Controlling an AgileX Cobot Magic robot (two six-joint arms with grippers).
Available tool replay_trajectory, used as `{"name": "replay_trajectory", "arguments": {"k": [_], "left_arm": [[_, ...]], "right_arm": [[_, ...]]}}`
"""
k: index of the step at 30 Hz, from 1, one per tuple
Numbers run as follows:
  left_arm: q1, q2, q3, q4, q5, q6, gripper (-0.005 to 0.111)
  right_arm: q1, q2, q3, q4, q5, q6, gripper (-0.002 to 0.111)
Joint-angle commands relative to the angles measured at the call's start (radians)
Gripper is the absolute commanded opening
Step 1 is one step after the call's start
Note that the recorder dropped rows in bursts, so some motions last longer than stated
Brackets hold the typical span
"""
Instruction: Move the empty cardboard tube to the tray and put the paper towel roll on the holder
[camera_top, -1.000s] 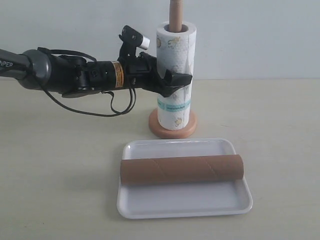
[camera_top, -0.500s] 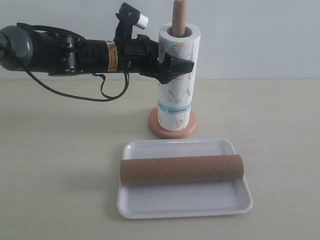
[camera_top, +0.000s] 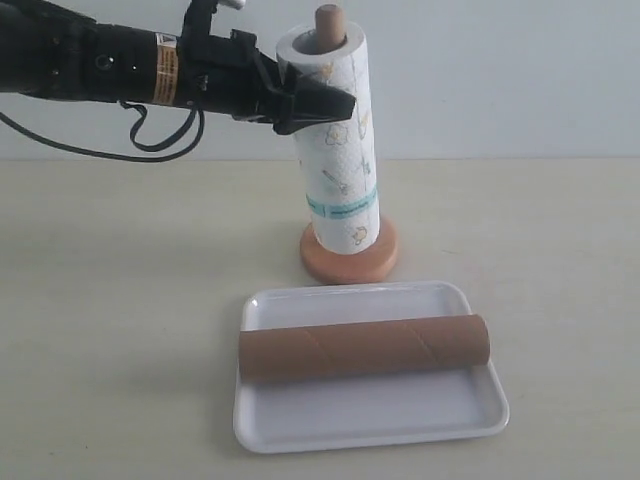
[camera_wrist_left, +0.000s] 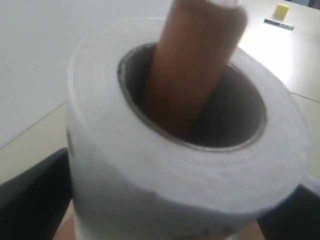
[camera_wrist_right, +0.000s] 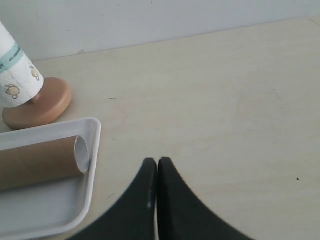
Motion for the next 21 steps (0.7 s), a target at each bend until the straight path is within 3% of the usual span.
{"name": "replay_trajectory", "arguments": {"k": [1,6,11,21], "left_arm": [[-0.002,-0.021,0.004,0.013,-0.048,-0.042,0.083],[-0.007,-0.021,0.004,0.024,-0.045,-0.042,0.084],[-0.007,-0.021,0.004,0.037,-0.01,-0.042,0.097],[-0.001,-0.023,0.004,0.037,-0.007,-0.044,0.097]], "right_arm": [[-0.002,-0.005,-0.001,-0.005,-0.009,-0.005,0.0],[-0.002,-0.005,-0.001,-0.005,-0.009,-0.005,0.0],[-0.002,-0.005,-0.001,-0.005,-0.009,-0.005,0.0],[-0.002,-0.005,-0.001,-0.005,-0.009,-0.005,0.0]]}}
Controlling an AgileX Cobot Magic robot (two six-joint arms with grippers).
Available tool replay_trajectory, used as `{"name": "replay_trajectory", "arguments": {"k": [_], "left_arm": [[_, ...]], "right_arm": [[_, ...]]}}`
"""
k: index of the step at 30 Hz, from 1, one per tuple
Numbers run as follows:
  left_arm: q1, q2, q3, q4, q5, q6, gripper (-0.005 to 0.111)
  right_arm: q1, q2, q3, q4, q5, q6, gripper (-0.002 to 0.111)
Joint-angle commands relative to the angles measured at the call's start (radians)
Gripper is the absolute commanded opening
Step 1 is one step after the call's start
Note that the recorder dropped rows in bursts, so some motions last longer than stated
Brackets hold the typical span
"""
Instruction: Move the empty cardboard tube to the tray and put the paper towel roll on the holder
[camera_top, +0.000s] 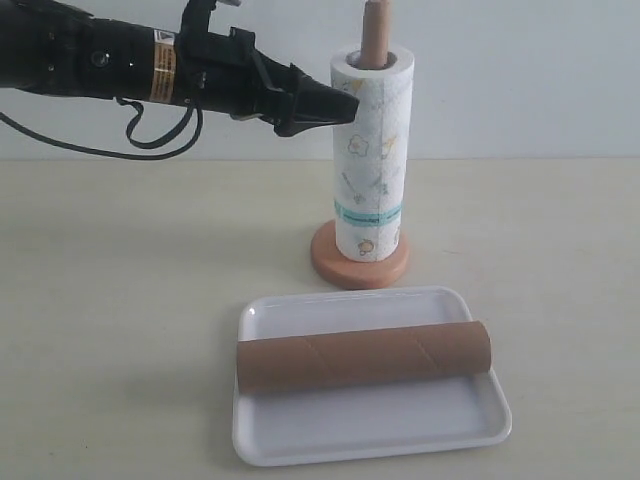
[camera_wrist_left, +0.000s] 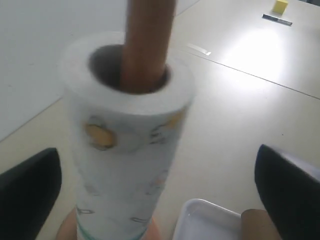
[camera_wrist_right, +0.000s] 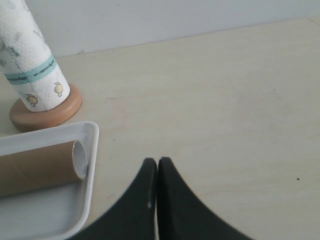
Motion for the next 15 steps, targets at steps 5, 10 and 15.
{"name": "replay_trajectory", "arguments": {"k": [5,10,15], "left_arm": [[0.04,-0.036,0.004,0.055,-0.042,-0.083,0.097],[0.115,-0.086,0.004,0.088,-0.19,-0.208,0.096],[0.201,-0.128,0.004,0.088,-0.367,-0.277,0.08]], "right_arm": [[-0.002,-0.005,-0.001,-0.005,-0.009,-0.005,0.0],[-0.002,-0.005,-0.001,-0.005,-0.009,-0.005,0.0],[-0.002,-0.005,-0.001,-0.005,-0.009,-0.005,0.0]]}}
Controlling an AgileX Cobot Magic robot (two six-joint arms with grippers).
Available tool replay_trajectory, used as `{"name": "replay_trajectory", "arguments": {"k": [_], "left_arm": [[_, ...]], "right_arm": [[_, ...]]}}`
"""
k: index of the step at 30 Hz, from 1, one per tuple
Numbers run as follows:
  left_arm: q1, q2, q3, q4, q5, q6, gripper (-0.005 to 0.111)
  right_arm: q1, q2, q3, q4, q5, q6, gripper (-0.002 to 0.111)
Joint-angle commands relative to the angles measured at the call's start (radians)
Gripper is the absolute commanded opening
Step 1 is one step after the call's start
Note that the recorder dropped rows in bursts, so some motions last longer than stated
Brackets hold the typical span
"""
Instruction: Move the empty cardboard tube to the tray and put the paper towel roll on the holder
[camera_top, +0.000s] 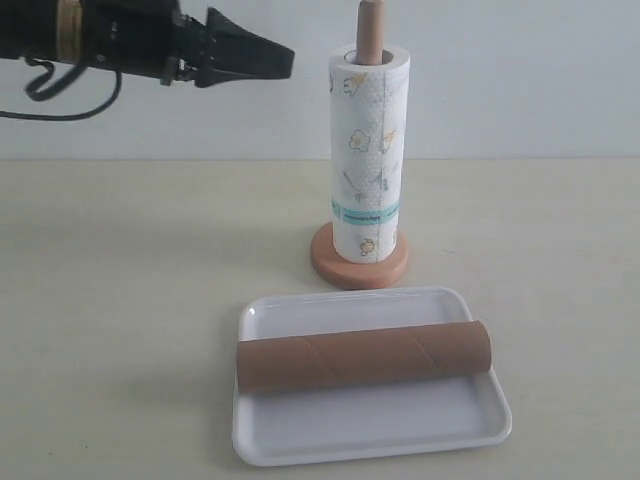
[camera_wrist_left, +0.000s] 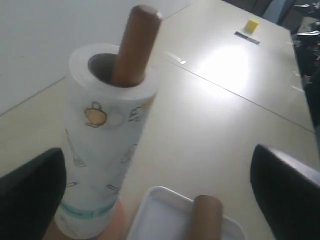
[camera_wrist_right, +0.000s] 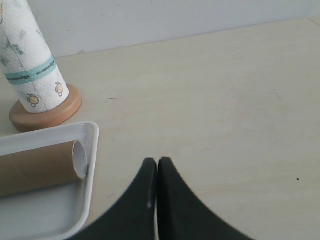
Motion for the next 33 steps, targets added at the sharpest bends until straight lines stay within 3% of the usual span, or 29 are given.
{"name": "replay_trajectory", "arguments": {"k": [1,4,8,10,15,25,33], "left_arm": [[0.068,-0.044,0.004,0.006,-0.123,-0.082,0.075],[0.087,-0.077,0.043,0.006,-0.123,-0.17,0.054],[0.09,-0.111,0.13,0.006,-0.123,-0.175,0.015],[0.09,-0.131,0.184,0.006,-0.123,-0.173,0.004],[0.09,-0.212,0.363,-0.005,-0.123,-0.105,0.004],[0.09,-0.483,0.926,-0.343,-0.123,0.226,0.004],[0.09,-0.631,1.159,-0.274,-0.123,0.251,0.004]], "right_arm": [[-0.002,-0.005,-0.001,-0.005,-0.009,-0.005,0.0],[-0.002,-0.005,-0.001,-0.005,-0.009,-0.005,0.0],[-0.002,-0.005,-0.001,-0.005,-0.009,-0.005,0.0],[-0.002,-0.005,-0.001,-0.005,-0.009,-0.005,0.0],[-0.002,-0.005,-0.001,-0.005,-0.009,-0.005,0.0],[-0.002,-0.005,-0.001,-0.005,-0.009,-0.005,0.0],[-0.002,-0.005,-0.001,-0.005,-0.009,-0.005,0.0]]}}
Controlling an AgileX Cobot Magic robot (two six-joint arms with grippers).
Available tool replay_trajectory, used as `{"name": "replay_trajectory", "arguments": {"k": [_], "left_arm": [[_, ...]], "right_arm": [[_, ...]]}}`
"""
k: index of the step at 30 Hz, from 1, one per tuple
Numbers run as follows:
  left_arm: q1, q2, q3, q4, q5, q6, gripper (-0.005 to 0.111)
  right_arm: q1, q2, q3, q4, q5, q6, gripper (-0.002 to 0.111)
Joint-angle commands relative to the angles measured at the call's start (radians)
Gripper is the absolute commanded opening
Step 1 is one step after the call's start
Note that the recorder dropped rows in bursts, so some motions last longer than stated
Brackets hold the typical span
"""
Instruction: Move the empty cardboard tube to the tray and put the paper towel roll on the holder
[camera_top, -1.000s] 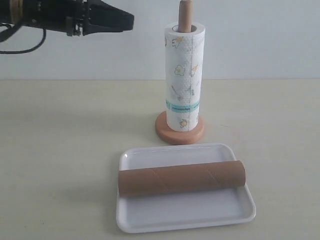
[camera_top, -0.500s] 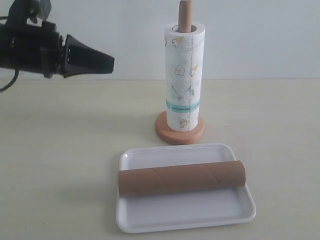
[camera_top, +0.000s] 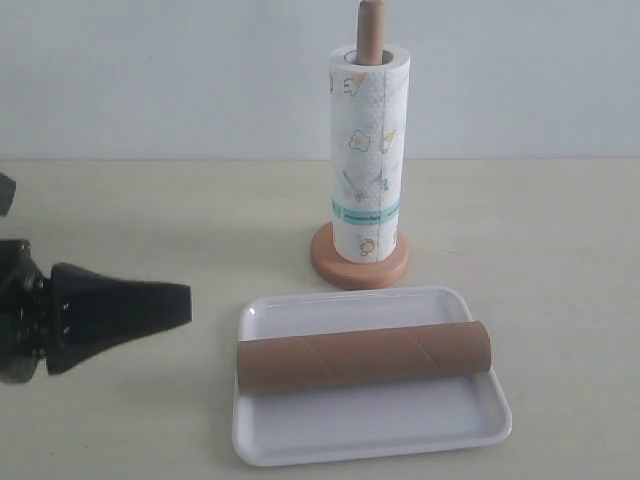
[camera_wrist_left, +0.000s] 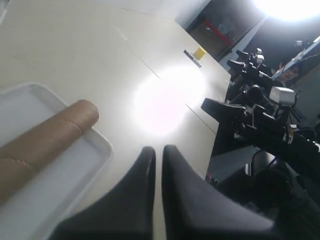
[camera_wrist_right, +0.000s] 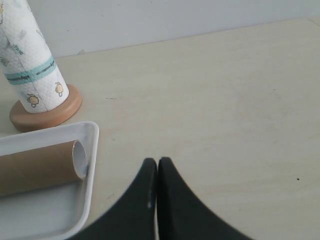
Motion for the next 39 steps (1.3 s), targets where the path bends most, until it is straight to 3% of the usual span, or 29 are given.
{"name": "replay_trajectory", "arguments": {"k": [1,9,12,14,21,30,34,39], "left_arm": [[0.001,-0.049,0.062,0.06,-0.009,-0.001,0.004],[0.001,-0.049,0.066,0.053,-0.009,0.024,0.004],[0.001,-0.069,0.066,-0.066,-0.009,0.002,0.004],[-0.001,-0.162,0.066,-0.138,-0.009,0.025,0.004],[-0.001,-0.496,0.134,-0.158,0.003,0.161,0.004],[-0.001,-0.857,0.396,-0.474,0.284,0.162,0.004],[0.001,-0.989,0.397,-0.536,0.377,0.138,0.004],[0.001,-1.095,0.397,-0.63,0.382,0.082,0.004]], "right_arm": [[-0.002,-0.005,-0.001,-0.005,-0.009,-0.005,0.0],[-0.002,-0.005,-0.001,-0.005,-0.009,-0.005,0.0],[-0.002,-0.005,-0.001,-0.005,-0.009,-0.005,0.0],[-0.002,-0.005,-0.001,-0.005,-0.009,-0.005,0.0],[-0.002,-0.005,-0.001,-0.005,-0.009,-0.005,0.0],[-0.002,-0.005,-0.001,-0.005,-0.009,-0.005,0.0],[-0.002,-0.005,-0.001,-0.005,-0.009,-0.005,0.0],[-0.002,-0.005,-0.001,-0.005,-0.009,-0.005,0.0]]}}
